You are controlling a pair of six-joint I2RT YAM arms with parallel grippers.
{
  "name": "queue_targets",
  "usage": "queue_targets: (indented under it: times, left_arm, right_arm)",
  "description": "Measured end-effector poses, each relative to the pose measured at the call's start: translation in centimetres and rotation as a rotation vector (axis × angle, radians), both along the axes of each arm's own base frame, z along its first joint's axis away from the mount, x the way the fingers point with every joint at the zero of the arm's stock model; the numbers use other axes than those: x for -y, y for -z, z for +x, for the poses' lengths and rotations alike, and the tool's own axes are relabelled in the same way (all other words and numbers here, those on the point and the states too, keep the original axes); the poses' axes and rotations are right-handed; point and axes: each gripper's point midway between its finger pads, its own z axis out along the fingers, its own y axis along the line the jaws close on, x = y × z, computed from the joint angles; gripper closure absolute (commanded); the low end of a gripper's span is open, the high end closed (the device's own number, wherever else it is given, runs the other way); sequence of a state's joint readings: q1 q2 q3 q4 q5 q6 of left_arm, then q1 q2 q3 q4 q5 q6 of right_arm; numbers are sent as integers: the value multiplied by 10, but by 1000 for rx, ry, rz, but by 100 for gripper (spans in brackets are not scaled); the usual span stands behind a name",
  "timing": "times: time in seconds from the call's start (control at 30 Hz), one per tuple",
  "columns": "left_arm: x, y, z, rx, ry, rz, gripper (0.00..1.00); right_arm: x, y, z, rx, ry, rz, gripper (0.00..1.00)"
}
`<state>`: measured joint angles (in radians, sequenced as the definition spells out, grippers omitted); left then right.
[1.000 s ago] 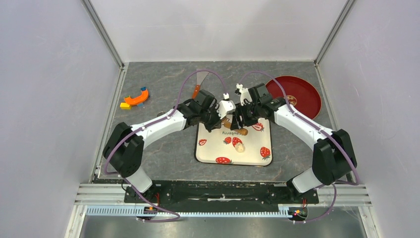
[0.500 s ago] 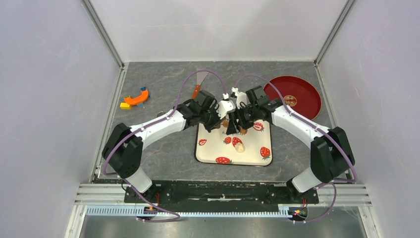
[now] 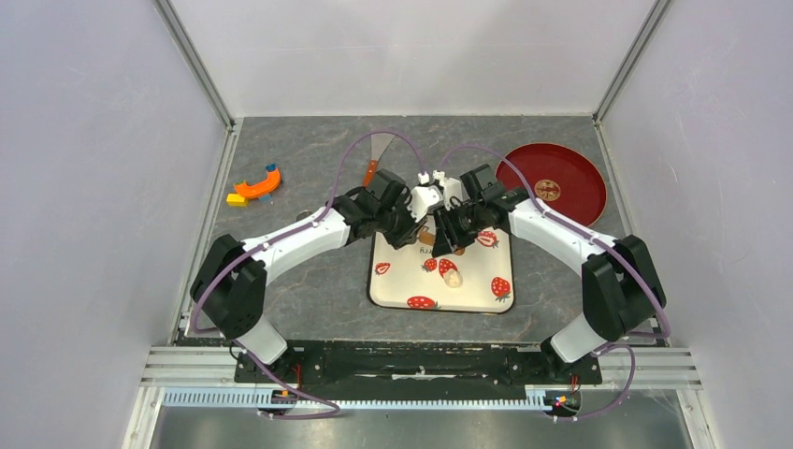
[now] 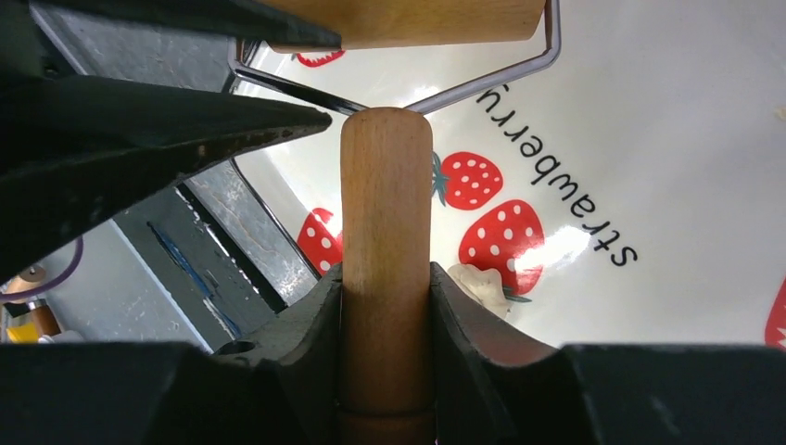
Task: Roll out the dumpling wrappers from the dough
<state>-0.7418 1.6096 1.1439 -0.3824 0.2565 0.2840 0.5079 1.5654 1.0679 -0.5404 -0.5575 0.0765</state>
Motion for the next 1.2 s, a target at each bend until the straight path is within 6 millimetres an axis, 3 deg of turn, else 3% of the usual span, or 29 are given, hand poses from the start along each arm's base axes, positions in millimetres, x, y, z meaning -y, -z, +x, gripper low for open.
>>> queue_targets:
  times: [0.23, 0.4, 0.53, 0.8, 1.2]
  left_arm:
    - [1, -27, 8, -10, -88, -99, 54]
    - [-4, -55, 17, -74, -136, -258, 44]
    - [-10, -63, 21, -128, -147, -337, 43]
    - [7, -61, -7, -258, -39, -394, 47]
    - [17, -22, -20, -366, -43, -291, 49]
  right_arm:
    - [11, 1, 3, 73, 24, -63, 100]
    - [22, -6, 1, 140, 53, -73, 100]
    - [21, -12, 3, 185, 53, -51, 100]
    - [19, -15, 7, 212, 49, -38, 100]
    - [19, -15, 4, 195, 54, -38, 100]
